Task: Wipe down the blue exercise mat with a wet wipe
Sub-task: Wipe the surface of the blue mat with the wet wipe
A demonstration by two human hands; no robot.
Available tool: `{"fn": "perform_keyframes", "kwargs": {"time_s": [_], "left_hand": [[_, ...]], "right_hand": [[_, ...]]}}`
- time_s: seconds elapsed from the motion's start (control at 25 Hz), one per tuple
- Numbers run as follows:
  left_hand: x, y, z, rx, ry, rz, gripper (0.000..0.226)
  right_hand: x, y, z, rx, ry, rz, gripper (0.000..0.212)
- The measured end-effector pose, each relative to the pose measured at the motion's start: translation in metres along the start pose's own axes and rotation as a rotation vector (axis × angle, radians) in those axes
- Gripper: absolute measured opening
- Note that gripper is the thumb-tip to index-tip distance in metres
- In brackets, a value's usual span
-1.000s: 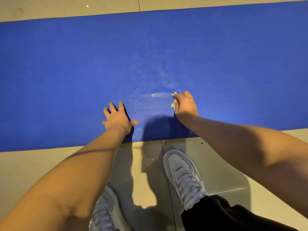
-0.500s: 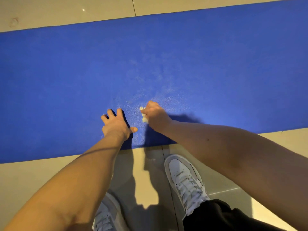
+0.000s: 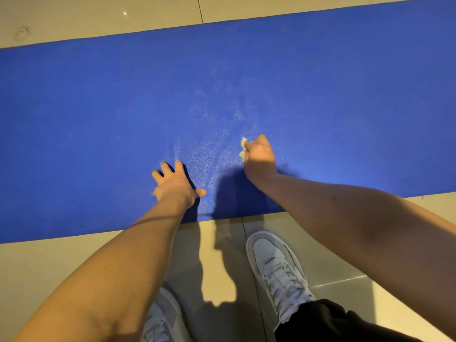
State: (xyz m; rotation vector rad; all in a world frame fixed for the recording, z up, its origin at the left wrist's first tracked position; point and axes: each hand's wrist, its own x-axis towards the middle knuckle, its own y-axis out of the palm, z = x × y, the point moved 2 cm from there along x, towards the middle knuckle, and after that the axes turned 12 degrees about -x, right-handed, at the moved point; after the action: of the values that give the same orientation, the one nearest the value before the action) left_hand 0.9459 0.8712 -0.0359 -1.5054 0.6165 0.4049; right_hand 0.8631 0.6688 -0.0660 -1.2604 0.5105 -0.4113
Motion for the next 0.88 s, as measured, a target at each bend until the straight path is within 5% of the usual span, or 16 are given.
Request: {"fn": "perform_keyframes", "kwargs": {"time_s": [0.24,0.36,0.6,0.76,0.88], "left_hand": [[0.001,0.002,0.002,-0.021,0.017,-0.008,0.102],[0.001,0.001,0.000,-0.013,0.009,-0.005,0.102],[0.006,-0.003,-0.002,-0.042,-0.003,0.061,0.100],[0.012,-0.018,-0.005,-0.079,0.031,-0.051,0.084],[0.023,-0.024,-0.004,-0.061,0.074,-0.107,0.091]], "right_hand": [[-0.018,0.010,0.087,0.120,-0.397,0.175,0.025],[-0.003,0.011,0.061,0.098,-0.476,0.073,0.019],[0.026,-0.029,-0.034,0.017,-0.034,-0.021,0.016],[0.028,-0.022,-0.024,0.041,0.012,-0.034,0.010],[0.030,-0.015,-0.003,0.134,0.030,0.009,0.018]]}}
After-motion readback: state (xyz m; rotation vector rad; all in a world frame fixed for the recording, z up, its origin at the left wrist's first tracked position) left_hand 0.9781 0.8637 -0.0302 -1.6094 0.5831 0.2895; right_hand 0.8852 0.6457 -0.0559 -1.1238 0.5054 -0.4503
